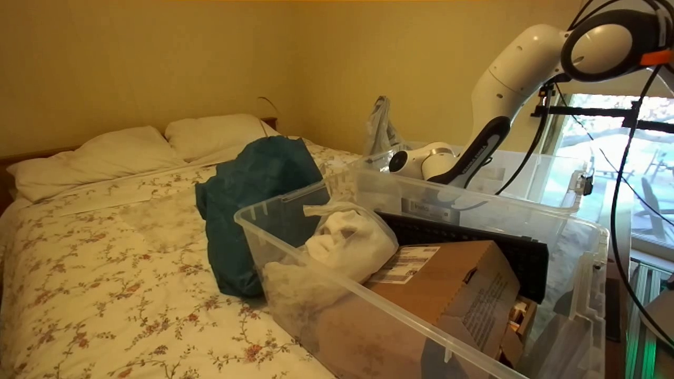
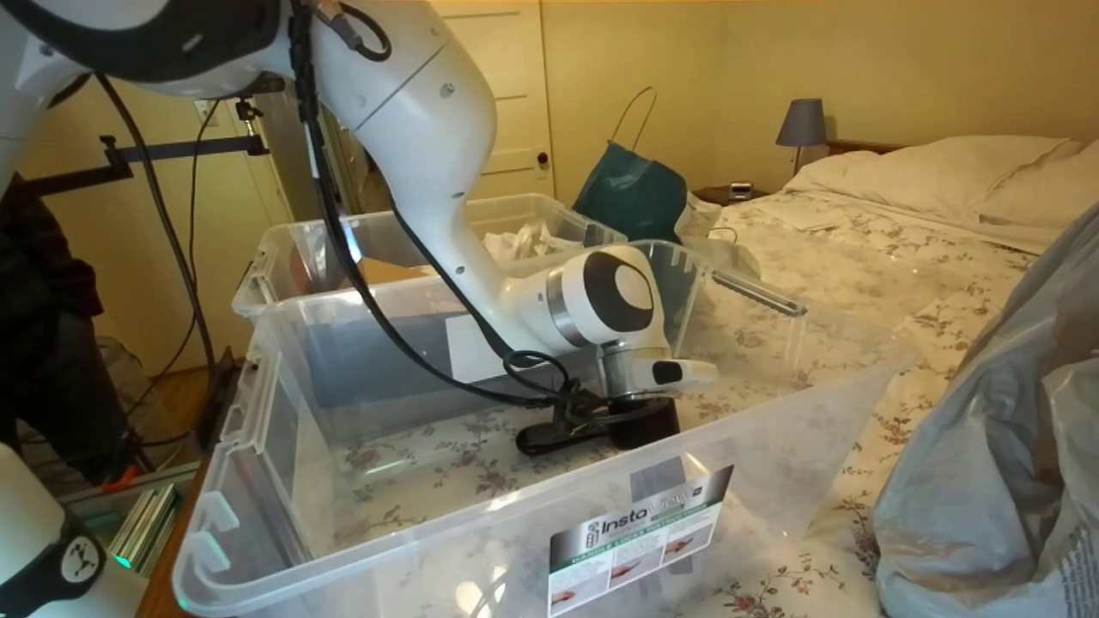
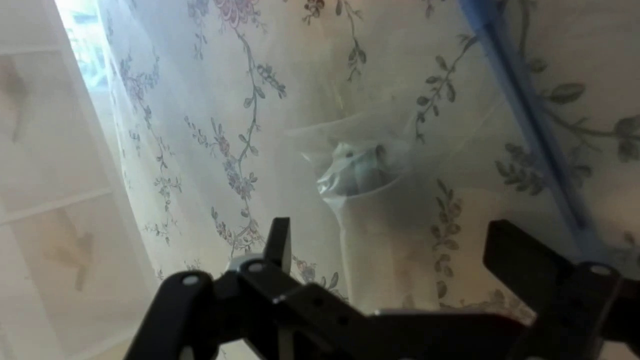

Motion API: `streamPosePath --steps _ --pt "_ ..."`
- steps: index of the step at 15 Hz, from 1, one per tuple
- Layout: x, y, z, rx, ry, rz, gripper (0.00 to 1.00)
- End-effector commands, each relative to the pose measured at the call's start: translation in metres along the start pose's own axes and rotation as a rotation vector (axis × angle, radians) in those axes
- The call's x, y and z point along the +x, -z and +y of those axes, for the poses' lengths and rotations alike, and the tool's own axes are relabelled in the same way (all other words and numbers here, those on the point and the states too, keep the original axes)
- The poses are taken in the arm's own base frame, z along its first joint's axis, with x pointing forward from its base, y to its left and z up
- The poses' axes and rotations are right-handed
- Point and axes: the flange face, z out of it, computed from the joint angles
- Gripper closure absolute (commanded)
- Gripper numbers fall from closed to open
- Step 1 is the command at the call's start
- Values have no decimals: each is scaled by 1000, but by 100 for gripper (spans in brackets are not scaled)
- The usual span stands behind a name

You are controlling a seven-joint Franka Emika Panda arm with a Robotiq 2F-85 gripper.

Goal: Pull the right container closer to the edge, remove a plastic bag from the right container and put it in the left container

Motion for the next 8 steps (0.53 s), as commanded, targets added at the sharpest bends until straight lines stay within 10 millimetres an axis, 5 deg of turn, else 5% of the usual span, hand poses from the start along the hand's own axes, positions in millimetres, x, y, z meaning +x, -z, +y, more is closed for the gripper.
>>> streamPosePath --steps 1,2,3,8 --pt "8 -21 10 68 -19 -40 0" --pt "8 -27 16 83 -38 -61 4" --pt "9 -35 21 106 -56 -87 22" --pt "13 -53 33 177 -93 -173 54"
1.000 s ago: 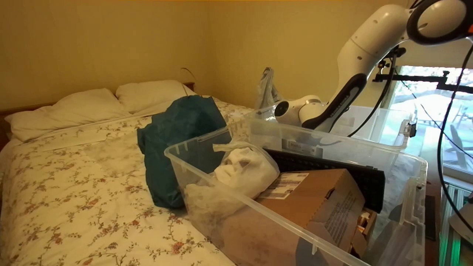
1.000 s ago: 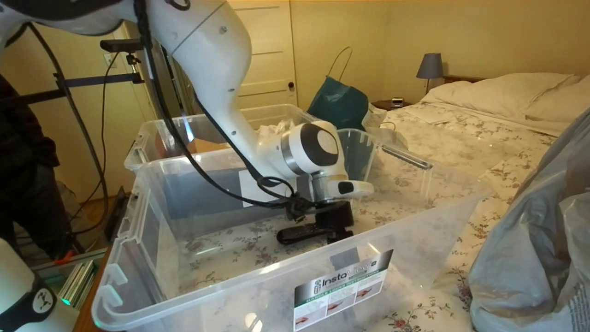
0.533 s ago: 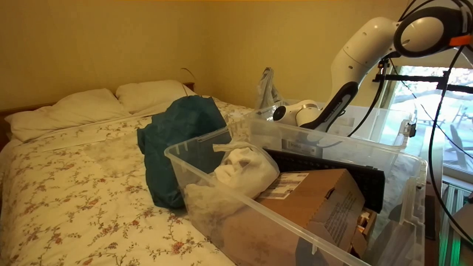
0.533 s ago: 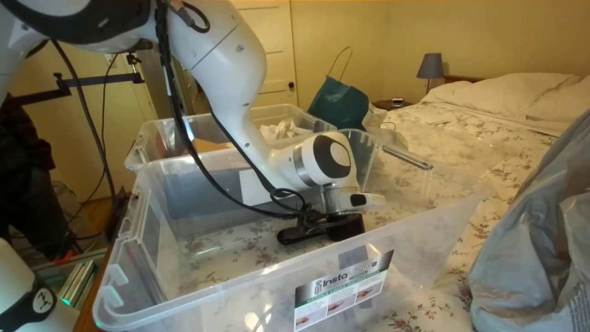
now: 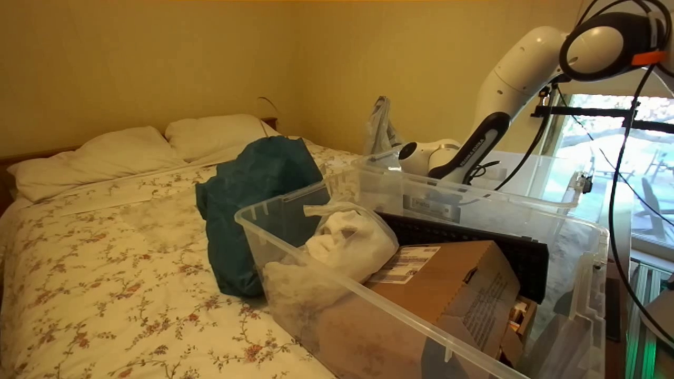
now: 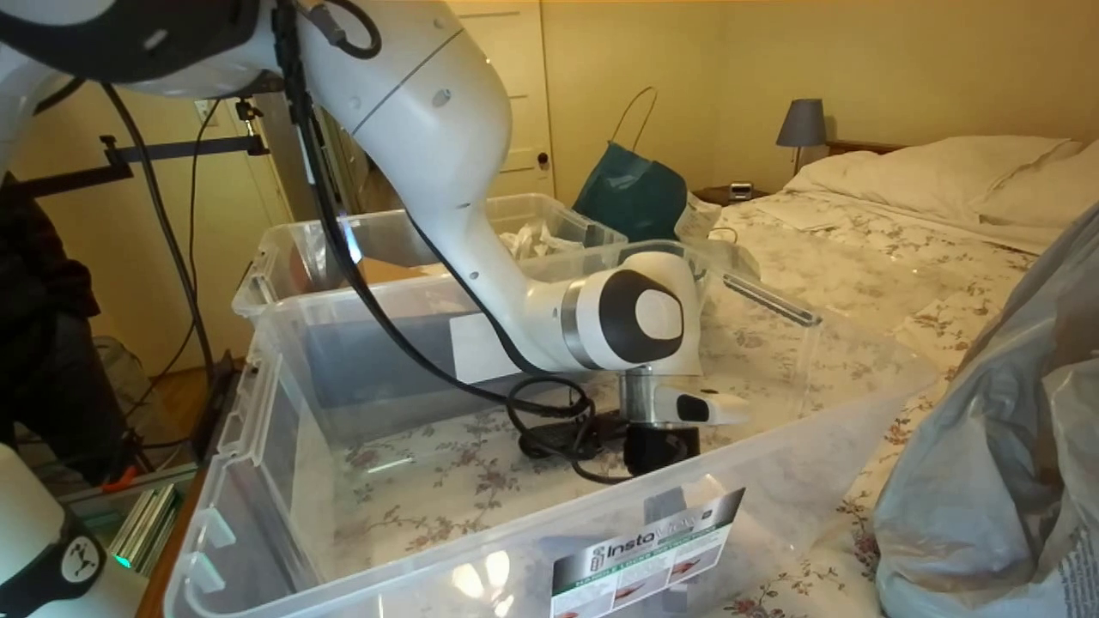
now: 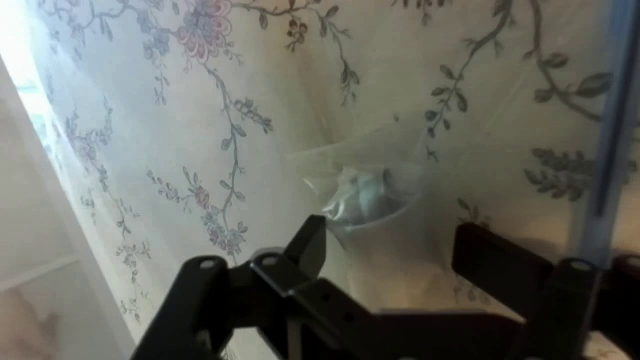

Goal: Pull the right container closer to the edge, remove a plastic bag from the right container and put it in the left container

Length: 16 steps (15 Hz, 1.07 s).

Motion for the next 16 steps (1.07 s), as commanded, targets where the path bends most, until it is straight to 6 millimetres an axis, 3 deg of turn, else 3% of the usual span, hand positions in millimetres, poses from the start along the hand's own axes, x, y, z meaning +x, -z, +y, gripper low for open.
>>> streamPosePath --steps 1,3,5,12,16 --pt "5 -18 9 42 -4 -68 60" --pt "3 -10 14 63 -9 -64 75" --pt "-5 1 25 84 -13 -28 81" --pt "-68 45 84 214 44 275 83" --pt "-107 87 122 263 65 477 83"
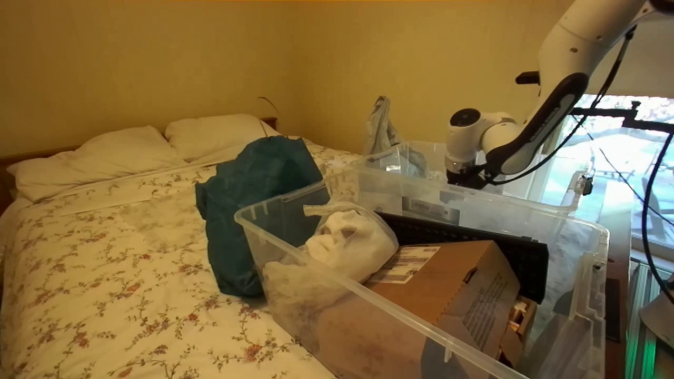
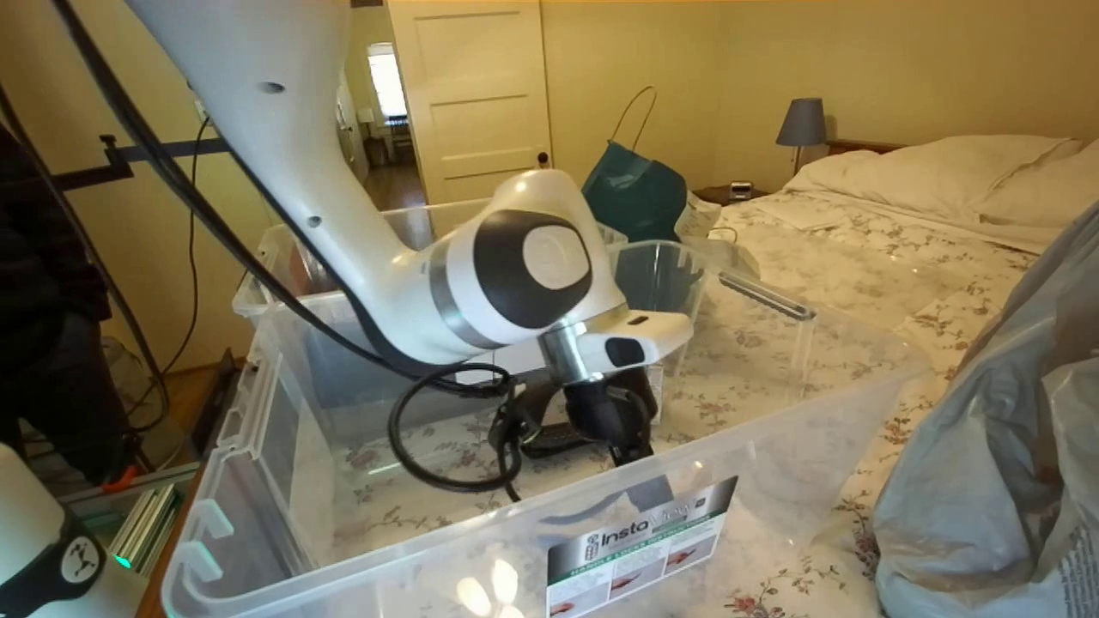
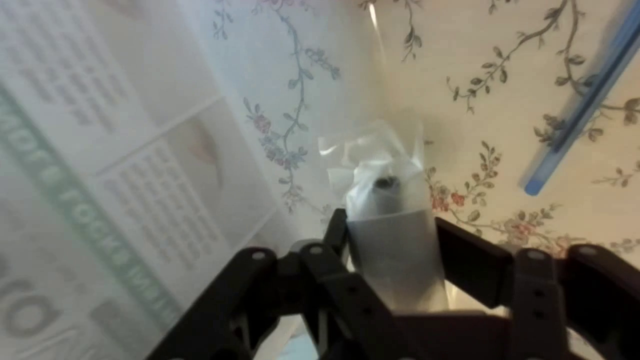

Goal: Pull the right container closer to the edge, remove a plastic bag from the right container and put it in the left container

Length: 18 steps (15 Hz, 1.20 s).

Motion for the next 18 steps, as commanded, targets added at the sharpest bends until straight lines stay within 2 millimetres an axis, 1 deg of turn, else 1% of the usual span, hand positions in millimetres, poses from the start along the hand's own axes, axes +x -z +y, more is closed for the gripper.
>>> streamPosePath --steps 1,3,5,7,10,11,12,13,15,16,17,18 --pt "-28 68 28 52 10 157 83" --pt "-28 106 38 83 44 217 83" --pt "-28 149 39 124 89 274 83" --pt "-30 193 31 160 167 353 83" --pt "-44 261 12 182 242 447 83" --pt "-23 227 15 171 204 421 83" --pt "-26 242 11 175 210 441 58" --pt "-26 244 11 175 210 445 58" --pt "-25 234 15 169 202 425 58" --pt "-24 229 16 166 200 416 83" --pt "-28 240 7 198 234 460 83" --pt "-31 255 1 217 269 512 83"
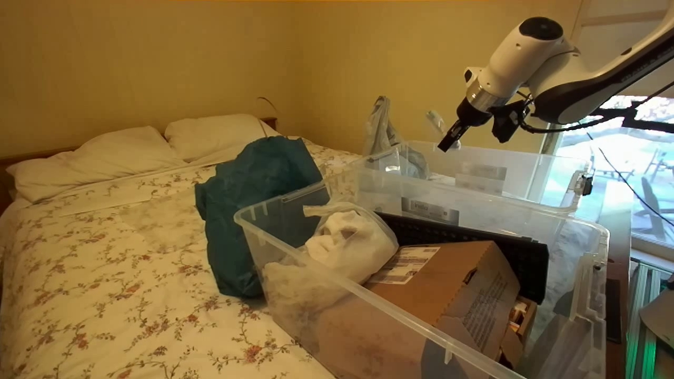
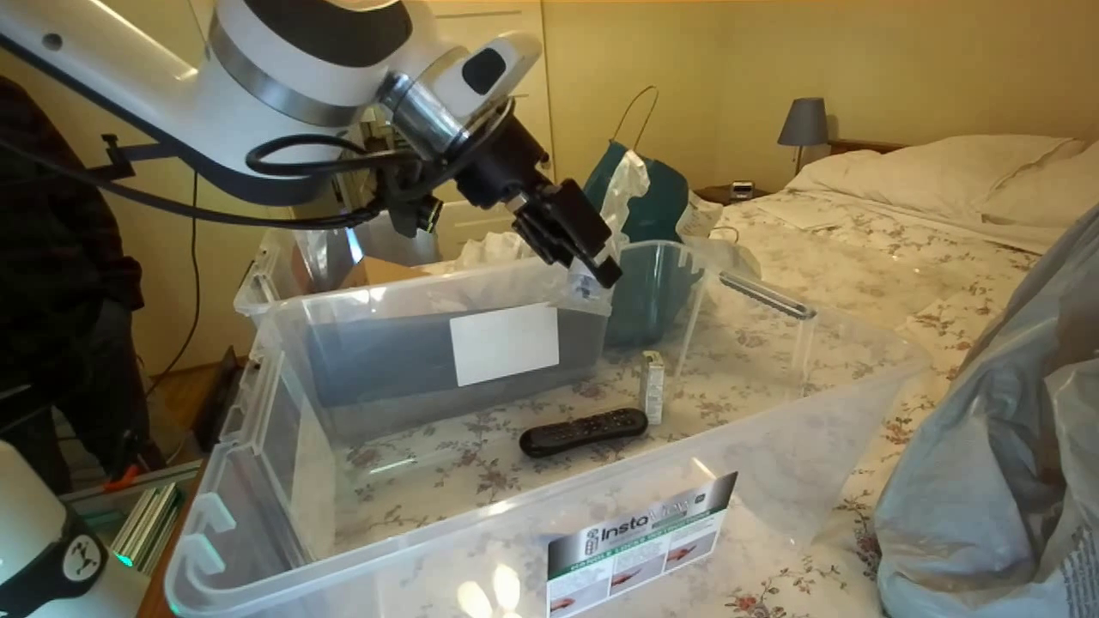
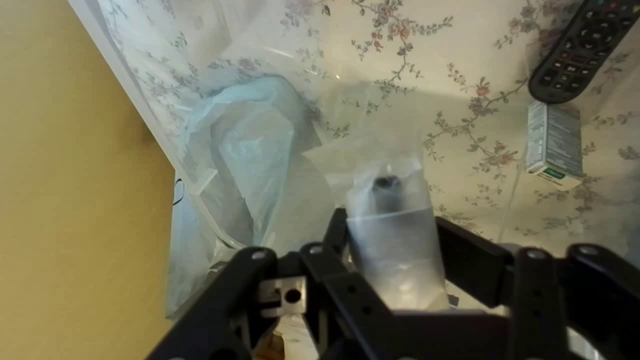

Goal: Pull the right container closer to the edge, remove a plastic bag from the right container and put it in the left container

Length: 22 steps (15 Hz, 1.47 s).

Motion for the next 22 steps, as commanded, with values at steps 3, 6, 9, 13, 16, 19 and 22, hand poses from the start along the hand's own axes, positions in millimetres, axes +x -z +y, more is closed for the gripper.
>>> streamPosePath --steps 3,6,9,13,16,19,22 --pt "14 74 -37 102 155 224 83" --pt "15 118 -70 202 249 324 83" --pt "17 148 -108 330 333 407 83" --pt "21 148 -116 319 331 397 58" --pt "17 140 -133 385 377 386 83" --pt "2 153 -190 513 465 386 83" --pt "-23 155 -248 636 540 339 83"
